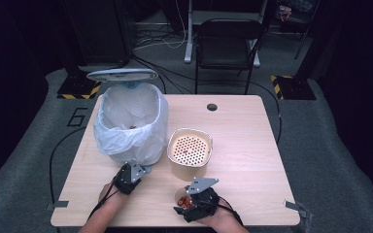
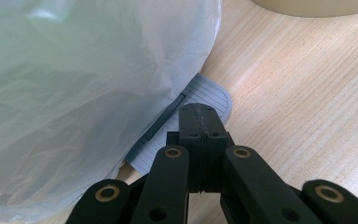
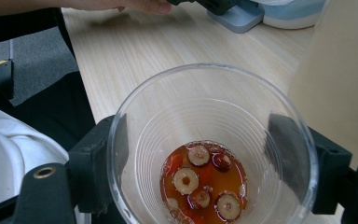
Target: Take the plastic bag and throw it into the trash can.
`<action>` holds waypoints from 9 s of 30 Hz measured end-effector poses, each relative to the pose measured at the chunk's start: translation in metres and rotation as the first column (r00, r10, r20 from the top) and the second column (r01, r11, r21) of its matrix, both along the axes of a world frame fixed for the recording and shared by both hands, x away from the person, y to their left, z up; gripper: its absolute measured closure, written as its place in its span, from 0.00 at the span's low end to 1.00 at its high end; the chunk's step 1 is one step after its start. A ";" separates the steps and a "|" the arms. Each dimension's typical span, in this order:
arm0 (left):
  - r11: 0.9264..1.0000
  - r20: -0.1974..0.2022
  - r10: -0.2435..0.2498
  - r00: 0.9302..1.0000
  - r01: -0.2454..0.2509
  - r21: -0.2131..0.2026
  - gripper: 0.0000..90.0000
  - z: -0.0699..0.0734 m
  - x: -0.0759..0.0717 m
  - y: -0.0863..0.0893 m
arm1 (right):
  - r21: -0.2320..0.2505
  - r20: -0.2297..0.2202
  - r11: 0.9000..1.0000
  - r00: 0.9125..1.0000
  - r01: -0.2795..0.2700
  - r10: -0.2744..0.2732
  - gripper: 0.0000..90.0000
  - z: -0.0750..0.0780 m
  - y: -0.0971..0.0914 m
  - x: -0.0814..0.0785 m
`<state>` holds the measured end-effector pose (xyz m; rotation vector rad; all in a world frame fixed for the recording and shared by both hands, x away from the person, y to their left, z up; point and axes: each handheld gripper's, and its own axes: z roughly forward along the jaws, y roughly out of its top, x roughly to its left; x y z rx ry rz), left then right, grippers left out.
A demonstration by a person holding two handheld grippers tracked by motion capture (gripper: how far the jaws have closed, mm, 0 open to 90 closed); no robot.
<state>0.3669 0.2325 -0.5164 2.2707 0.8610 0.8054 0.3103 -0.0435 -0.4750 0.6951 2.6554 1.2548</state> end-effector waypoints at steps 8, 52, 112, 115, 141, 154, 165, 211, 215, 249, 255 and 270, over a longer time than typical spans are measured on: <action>1.000 -0.001 -0.002 1.000 0.002 0.000 1.00 0.000 0.000 0.000 | -0.035 0.001 0.999 1.000 -0.015 0.015 0.28 -0.005 0.003 -0.001; 1.000 0.015 0.000 1.000 -0.001 0.012 1.00 -0.001 0.000 -0.001 | -0.007 0.092 0.896 0.892 0.444 -0.442 0.36 0.010 -0.128 0.069; 1.000 0.014 0.001 1.000 -0.001 0.013 1.00 0.000 0.000 -0.001 | 0.069 0.038 0.901 0.901 0.428 -0.431 0.46 0.069 -0.080 0.120; 1.000 0.020 -0.002 1.000 0.001 0.016 1.00 0.000 0.000 -0.001 | 0.074 0.012 0.899 0.901 0.431 -0.433 0.49 0.067 -0.076 0.125; 1.000 0.017 -0.007 1.000 0.007 0.024 1.00 0.000 -0.001 -0.001 | -0.041 -0.027 0.911 0.911 0.410 -0.411 0.75 0.057 -0.059 0.133; 1.000 0.018 -0.003 1.000 0.003 0.024 1.00 0.000 -0.001 -0.002 | -0.040 0.014 0.931 0.932 0.362 -0.362 0.77 0.055 -0.072 0.092; 1.000 0.012 0.001 1.000 -0.001 0.023 1.00 0.000 -0.001 -0.002 | -0.014 0.032 0.933 0.933 0.360 -0.359 0.51 0.060 -0.082 0.072; 1.000 0.020 0.000 1.000 -0.001 0.024 1.00 -0.001 -0.001 -0.002 | -0.006 0.063 0.848 0.847 0.530 -0.528 0.15 0.016 -0.152 0.082; 1.000 0.018 -0.001 1.000 0.001 0.024 1.00 0.000 -0.001 -0.002 | -0.017 0.064 0.847 0.846 0.531 -0.529 0.15 0.007 -0.149 0.083; 1.000 0.026 0.001 1.000 -0.002 0.028 1.00 -0.001 -0.001 -0.002 | -0.028 0.036 0.863 0.864 0.504 -0.503 0.31 -0.003 -0.147 0.092; 1.000 0.014 0.000 1.000 0.000 0.026 1.00 0.000 -0.002 -0.002 | -0.029 0.054 0.866 0.866 0.500 -0.498 0.34 -0.001 -0.145 0.091; 1.000 0.013 0.000 1.000 0.000 0.026 1.00 0.000 -0.002 -0.002 | -0.004 0.096 0.893 0.889 0.449 -0.447 0.39 0.027 -0.145 0.100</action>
